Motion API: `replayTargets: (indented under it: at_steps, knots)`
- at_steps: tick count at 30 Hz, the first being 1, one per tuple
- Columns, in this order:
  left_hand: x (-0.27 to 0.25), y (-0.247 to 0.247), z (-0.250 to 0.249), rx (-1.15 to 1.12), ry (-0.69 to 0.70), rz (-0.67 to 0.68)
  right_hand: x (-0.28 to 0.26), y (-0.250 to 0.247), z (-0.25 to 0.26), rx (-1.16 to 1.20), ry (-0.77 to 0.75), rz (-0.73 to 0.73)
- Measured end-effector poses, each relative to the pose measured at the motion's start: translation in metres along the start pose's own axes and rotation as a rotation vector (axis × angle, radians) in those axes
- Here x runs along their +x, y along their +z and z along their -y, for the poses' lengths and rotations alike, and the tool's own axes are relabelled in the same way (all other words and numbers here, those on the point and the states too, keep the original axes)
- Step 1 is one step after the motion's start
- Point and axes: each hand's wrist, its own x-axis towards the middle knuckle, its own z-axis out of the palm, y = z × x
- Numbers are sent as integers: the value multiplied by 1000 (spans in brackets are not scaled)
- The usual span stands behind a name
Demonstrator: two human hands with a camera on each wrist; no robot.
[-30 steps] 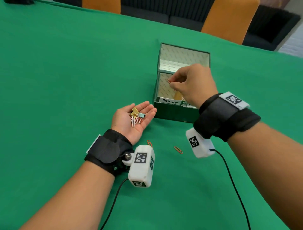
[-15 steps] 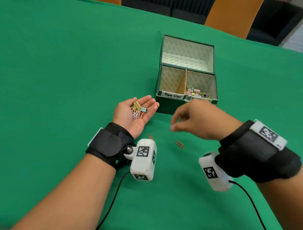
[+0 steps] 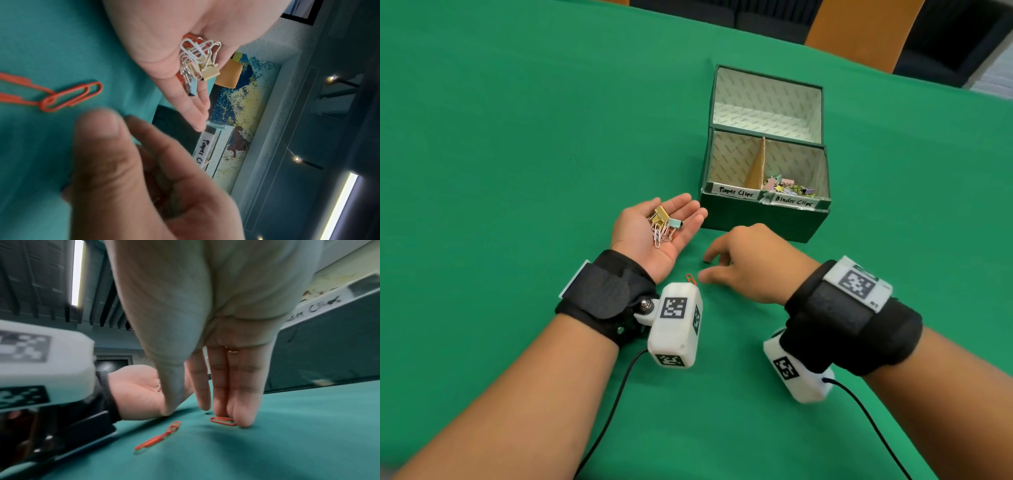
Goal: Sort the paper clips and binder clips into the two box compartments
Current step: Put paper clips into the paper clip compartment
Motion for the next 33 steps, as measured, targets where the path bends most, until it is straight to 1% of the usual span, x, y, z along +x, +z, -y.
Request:
replayTargets:
  at_steps: [3,6,10,13,19,22,30,32,33]
  knots:
    - [0,-1,-1,-7,6,-3,-1,4,15,-55,-92,30]
    - [0,-1,-1,-10,6,-2,-2,8,22,-98,-160,15]
    - [-1,0,-2,-12,1,-3,-3,6,20,-18,-184,54]
    - [-1,0,-2,-13,-1,-1,-7,-1,10,1,-139,92]
    - [-3,0,-1,-16,-7,4,-17,-11,-17,30,5,102]
    - [-3,1,-1,-15,-12,0,-18,-11,-20,6,18,92]
    - [-4,1,-1,-6,-10,-17,-7,-14,-24,-8,28,23]
    - [-4,2,-1,-7,-12,-15,-5,-28,-25,35,30,-39]
    - [-4,2,-1,-9,-11,-12,-3,-38,-24,78,28,-102]
